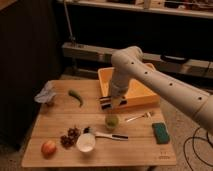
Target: Place eraser in plastic cup
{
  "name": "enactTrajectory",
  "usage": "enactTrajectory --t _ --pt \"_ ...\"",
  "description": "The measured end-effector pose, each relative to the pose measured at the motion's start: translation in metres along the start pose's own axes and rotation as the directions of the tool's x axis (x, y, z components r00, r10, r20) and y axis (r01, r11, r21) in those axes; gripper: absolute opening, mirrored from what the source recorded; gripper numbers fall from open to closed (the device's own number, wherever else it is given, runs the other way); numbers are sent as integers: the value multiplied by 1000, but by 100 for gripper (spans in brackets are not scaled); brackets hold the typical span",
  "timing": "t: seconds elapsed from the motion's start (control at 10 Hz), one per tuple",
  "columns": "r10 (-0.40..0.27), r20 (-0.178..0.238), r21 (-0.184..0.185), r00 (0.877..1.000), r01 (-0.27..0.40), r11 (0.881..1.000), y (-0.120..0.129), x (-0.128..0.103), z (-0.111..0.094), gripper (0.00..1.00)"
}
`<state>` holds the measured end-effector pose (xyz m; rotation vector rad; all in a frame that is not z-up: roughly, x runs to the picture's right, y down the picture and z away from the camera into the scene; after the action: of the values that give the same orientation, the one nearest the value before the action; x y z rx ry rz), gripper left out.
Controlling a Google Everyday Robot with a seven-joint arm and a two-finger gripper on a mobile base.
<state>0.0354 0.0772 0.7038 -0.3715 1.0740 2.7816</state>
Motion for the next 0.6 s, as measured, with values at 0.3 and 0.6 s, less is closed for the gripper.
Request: enactTrajectory --t 0.3,0.6 --pt "16 13 15 1000 -16 1000 -25 -10 24 0" --pt "5 -28 14 1000 -5 1000 -27 -19 37 0"
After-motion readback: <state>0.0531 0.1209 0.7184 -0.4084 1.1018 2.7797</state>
